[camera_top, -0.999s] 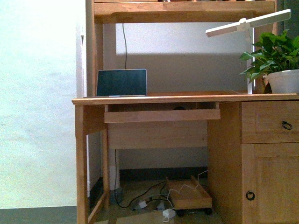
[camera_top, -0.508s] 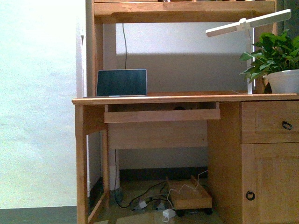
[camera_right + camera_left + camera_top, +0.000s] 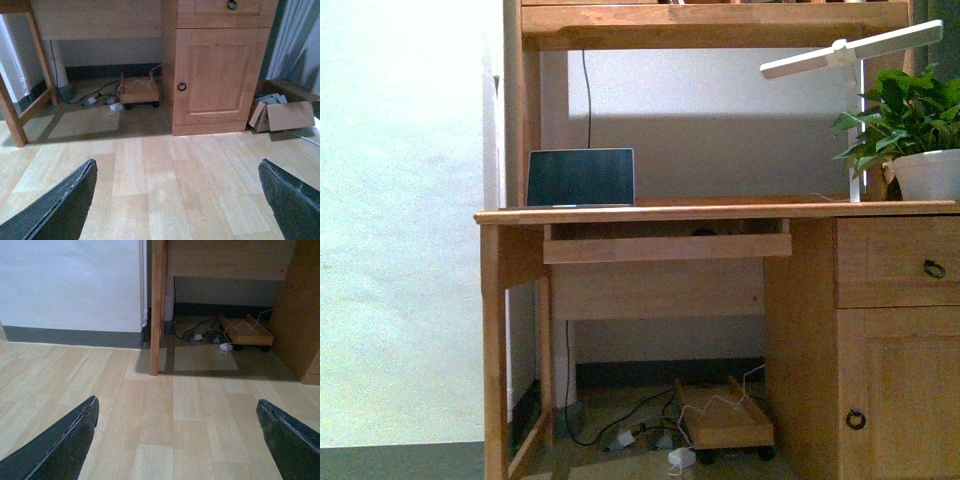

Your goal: Place mouse

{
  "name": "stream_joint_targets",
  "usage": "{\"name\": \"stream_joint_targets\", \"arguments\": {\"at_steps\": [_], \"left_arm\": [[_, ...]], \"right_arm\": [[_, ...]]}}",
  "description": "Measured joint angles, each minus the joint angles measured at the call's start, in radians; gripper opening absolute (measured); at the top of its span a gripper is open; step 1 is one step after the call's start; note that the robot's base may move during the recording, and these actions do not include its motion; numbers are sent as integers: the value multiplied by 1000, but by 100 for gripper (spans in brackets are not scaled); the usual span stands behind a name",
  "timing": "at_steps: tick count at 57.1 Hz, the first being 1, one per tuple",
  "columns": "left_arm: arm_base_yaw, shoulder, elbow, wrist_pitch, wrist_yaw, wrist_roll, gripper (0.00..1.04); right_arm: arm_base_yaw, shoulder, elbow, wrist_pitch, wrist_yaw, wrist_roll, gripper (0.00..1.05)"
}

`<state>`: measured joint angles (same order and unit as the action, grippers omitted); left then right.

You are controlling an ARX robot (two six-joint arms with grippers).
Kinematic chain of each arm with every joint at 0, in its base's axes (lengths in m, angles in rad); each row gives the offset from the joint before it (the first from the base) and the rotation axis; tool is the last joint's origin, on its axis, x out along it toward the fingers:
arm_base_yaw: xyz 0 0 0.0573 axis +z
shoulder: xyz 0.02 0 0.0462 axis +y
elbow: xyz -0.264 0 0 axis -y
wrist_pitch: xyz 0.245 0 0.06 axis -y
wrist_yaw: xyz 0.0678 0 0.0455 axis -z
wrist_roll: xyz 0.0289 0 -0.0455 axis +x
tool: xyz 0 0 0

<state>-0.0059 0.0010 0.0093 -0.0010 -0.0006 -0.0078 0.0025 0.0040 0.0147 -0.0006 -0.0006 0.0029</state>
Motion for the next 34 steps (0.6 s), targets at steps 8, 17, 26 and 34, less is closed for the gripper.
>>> {"name": "stream_joint_targets", "arguments": {"at_steps": [8,17,26,34], "left_arm": [[0,0,0,0,0,0,97],[0,0,0,0,0,0,97],[0,0,0,0,0,0,97],[0,0,0,0,0,0,97]], "right_arm": [[0,0,0,0,0,0,97],[0,0,0,0,0,0,97],[0,0,0,0,0,0,97],[0,0,0,0,0,0,97]]}}
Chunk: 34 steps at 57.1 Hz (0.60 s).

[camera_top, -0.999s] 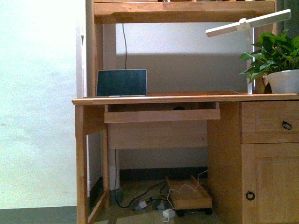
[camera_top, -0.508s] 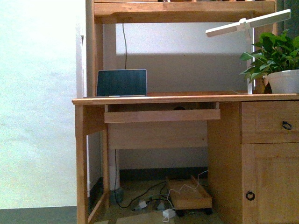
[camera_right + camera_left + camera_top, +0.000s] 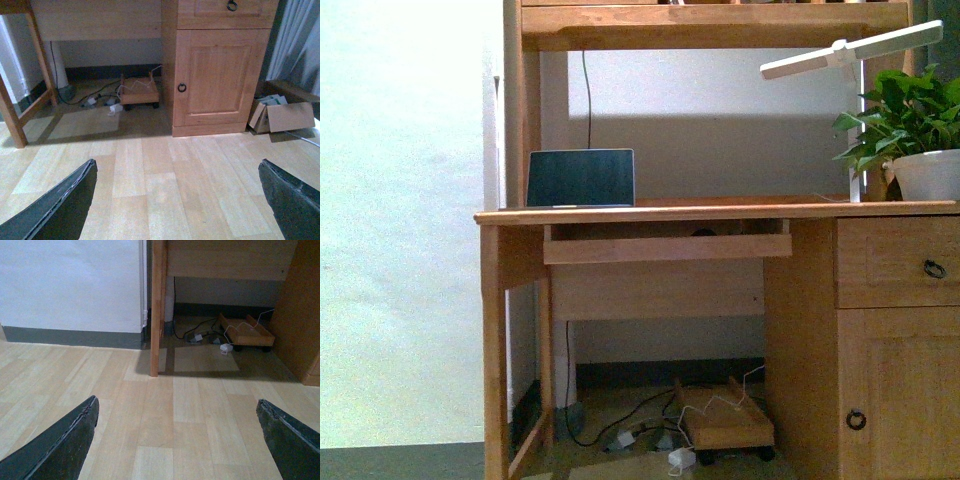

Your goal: Place mouse

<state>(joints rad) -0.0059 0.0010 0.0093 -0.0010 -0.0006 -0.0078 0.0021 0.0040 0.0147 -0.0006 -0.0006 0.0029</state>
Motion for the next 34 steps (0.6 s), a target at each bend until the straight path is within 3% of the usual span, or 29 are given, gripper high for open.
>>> {"name": "stream_joint_targets", "arguments": {"at_steps": [34], "left_arm": [[0,0,0,0,0,0,97]], "right_arm": [[0,0,0,0,0,0,97]]}}
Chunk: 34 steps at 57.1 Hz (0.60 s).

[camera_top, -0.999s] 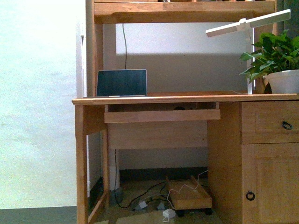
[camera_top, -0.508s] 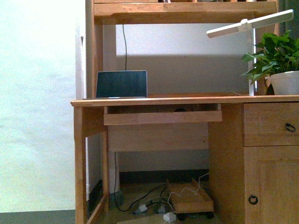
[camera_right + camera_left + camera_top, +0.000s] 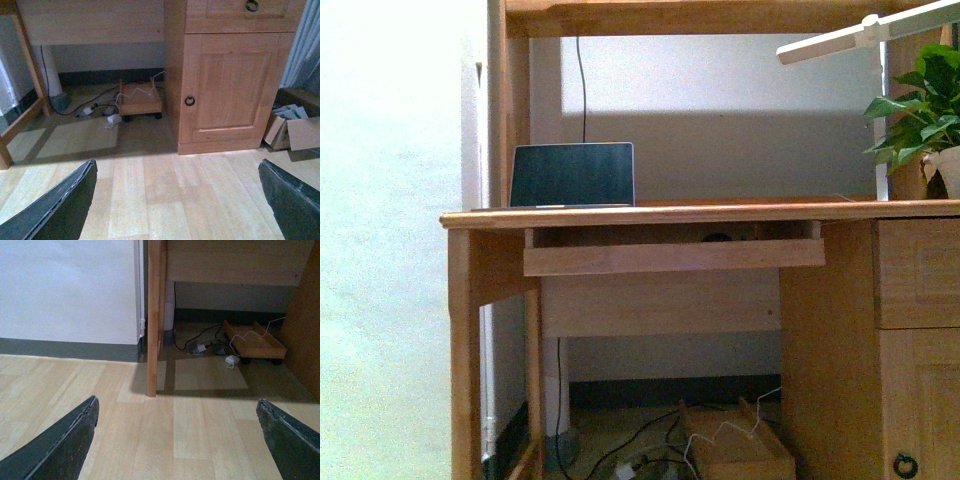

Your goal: Place mouse

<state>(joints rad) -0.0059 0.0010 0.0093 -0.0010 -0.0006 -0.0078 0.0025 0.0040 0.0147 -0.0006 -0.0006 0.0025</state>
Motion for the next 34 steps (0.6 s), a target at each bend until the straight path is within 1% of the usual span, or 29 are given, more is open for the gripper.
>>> {"name": "stream_joint_targets", "arguments": {"at_steps": [34], "left_arm": [[0,0,0,0,0,0,97]], "right_arm": [[0,0,0,0,0,0,97]]}}
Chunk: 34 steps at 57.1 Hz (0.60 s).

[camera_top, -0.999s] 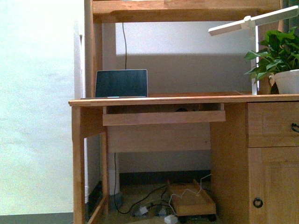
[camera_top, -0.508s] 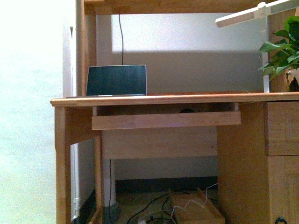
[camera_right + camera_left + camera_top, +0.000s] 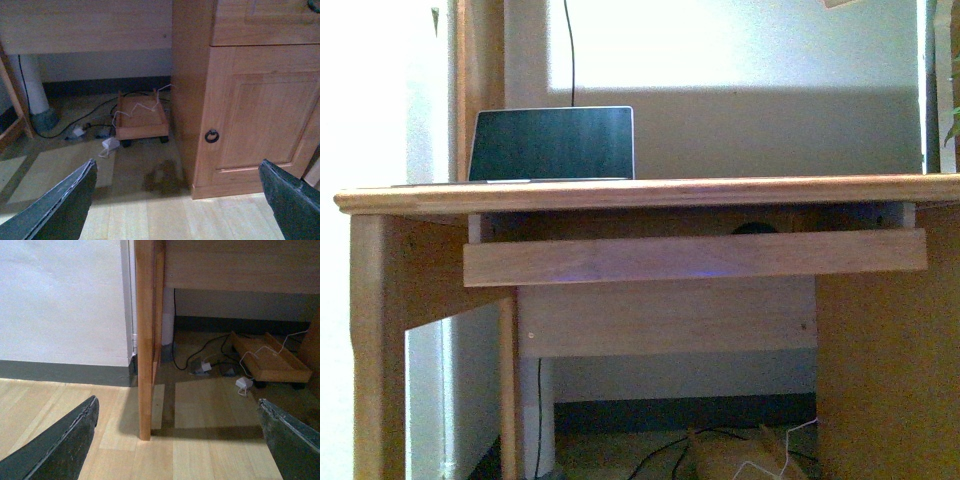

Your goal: Place mouse

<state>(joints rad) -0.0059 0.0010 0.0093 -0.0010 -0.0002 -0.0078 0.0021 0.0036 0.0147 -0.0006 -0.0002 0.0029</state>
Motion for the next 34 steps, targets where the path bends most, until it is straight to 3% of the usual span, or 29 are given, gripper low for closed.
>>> {"name": "stream_joint_targets", "arguments": {"at_steps": [34], "left_arm": [[0,1,0,0,0,0,97]], "right_arm": [[0,0,0,0,0,0,97]]}}
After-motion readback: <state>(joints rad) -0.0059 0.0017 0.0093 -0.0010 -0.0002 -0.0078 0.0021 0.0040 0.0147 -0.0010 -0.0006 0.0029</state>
